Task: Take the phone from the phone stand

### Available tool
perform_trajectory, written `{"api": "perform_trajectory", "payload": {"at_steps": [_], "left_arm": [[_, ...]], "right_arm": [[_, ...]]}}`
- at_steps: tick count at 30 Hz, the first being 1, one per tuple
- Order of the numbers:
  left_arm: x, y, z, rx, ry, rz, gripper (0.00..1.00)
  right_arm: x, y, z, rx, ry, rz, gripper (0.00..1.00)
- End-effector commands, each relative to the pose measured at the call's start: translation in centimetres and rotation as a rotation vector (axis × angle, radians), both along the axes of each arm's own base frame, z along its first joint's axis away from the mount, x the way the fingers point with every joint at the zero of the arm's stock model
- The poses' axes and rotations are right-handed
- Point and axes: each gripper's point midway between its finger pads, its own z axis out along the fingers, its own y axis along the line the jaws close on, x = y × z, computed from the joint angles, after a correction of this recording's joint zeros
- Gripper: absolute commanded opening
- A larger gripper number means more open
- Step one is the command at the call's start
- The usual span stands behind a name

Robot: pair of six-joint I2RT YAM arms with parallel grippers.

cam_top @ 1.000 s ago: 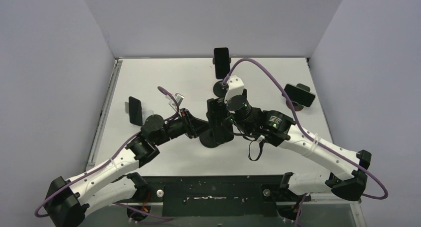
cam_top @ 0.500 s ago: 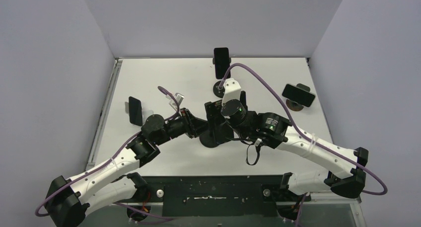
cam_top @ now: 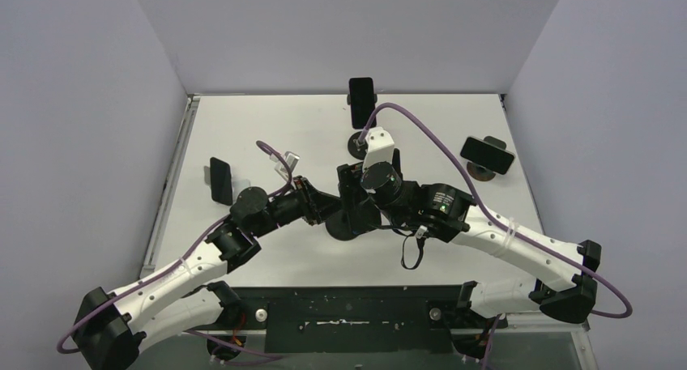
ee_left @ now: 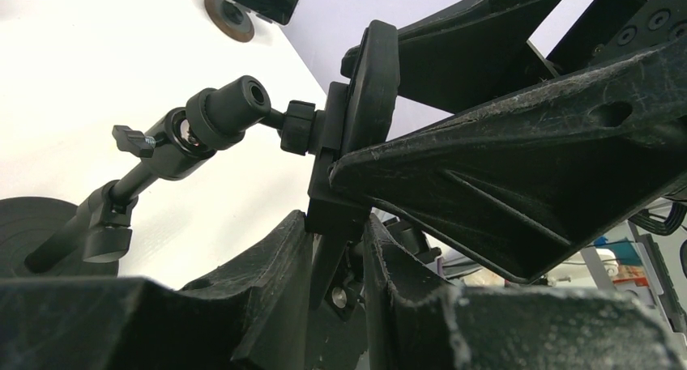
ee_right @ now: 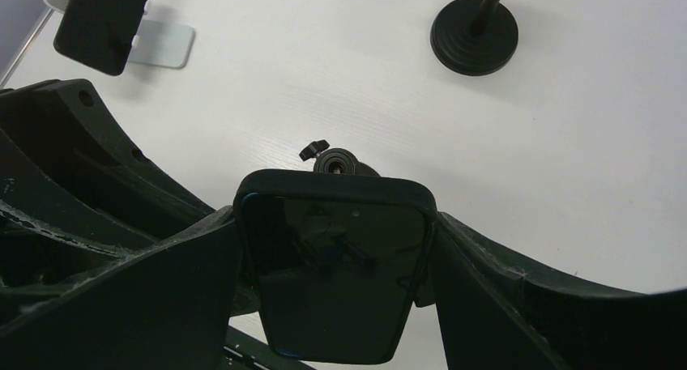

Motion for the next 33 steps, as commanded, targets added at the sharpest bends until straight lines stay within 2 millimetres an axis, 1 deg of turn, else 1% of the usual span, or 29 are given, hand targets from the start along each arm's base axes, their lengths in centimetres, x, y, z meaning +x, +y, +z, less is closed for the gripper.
{"api": "perform_trajectory", "payload": {"at_steps": [1, 2, 4, 8, 10, 12, 13, 16, 21, 23, 28, 30, 33], "left_arm": [[0.5, 0.6, 1.2, -0.039, -0.021, 0.043, 0.15], [0.5, 0.7, 1.1, -0.036, -0.020, 0.047, 0.21], [0.4, 0.9, 0.7, -0.028, -0.017, 0.051, 0.28], [0.4, 1.0, 0.5, -0.019, -0.020, 0.056, 0.29], [0.4, 1.0, 0.4, -0.017, -0.021, 0.056, 0.26], [0.5, 1.0, 0.5, -0.016, -0.022, 0.057, 0.20], [0.5, 0.9, 0.5, -0.014, -0.023, 0.057, 0.17], [0.6, 0.8, 0.6, -0.011, -0.026, 0.053, 0.08], [0.6, 0.9, 0.4, -0.007, -0.023, 0.055, 0.02], [0.6, 0.8, 0.3, -0.006, -0.021, 0.054, 0.01], [0.6, 0.9, 0.3, -0.006, -0.021, 0.055, 0.00], [0.6, 0.9, 0.3, -0.005, -0.020, 0.056, 0.00], [0.6, 0.9, 0.3, -0.006, -0.021, 0.055, 0.00]], "right_arm": [[-0.2, 0.5, 1.8, 0.084, -0.032, 0.006, 0.53], [-0.2, 0.6, 1.8, 0.089, -0.031, 0.009, 0.51], [-0.3, 0.9, 1.8, 0.101, -0.024, 0.015, 0.48], [-0.5, 1.3, 1.5, 0.124, -0.007, 0.026, 0.47], [-0.5, 1.5, 1.5, 0.134, -0.001, 0.028, 0.58], [-0.5, 1.6, 1.5, 0.139, 0.001, 0.028, 0.68], [-0.5, 1.6, 1.5, 0.139, 0.001, 0.028, 0.72], [-0.5, 1.6, 1.6, 0.140, 0.003, 0.027, 0.77], [-0.4, 1.5, 1.9, 0.150, 0.001, 0.017, 0.84], [-0.4, 1.4, 1.9, 0.153, 0.000, 0.013, 0.86], [-0.1, 1.1, 2.1, 0.159, -0.007, -0.007, 0.87], [-0.1, 1.0, 2.1, 0.161, -0.008, -0.008, 0.86], [-0.1, 1.1, 2.0, 0.155, -0.007, -0.005, 0.80]]}}
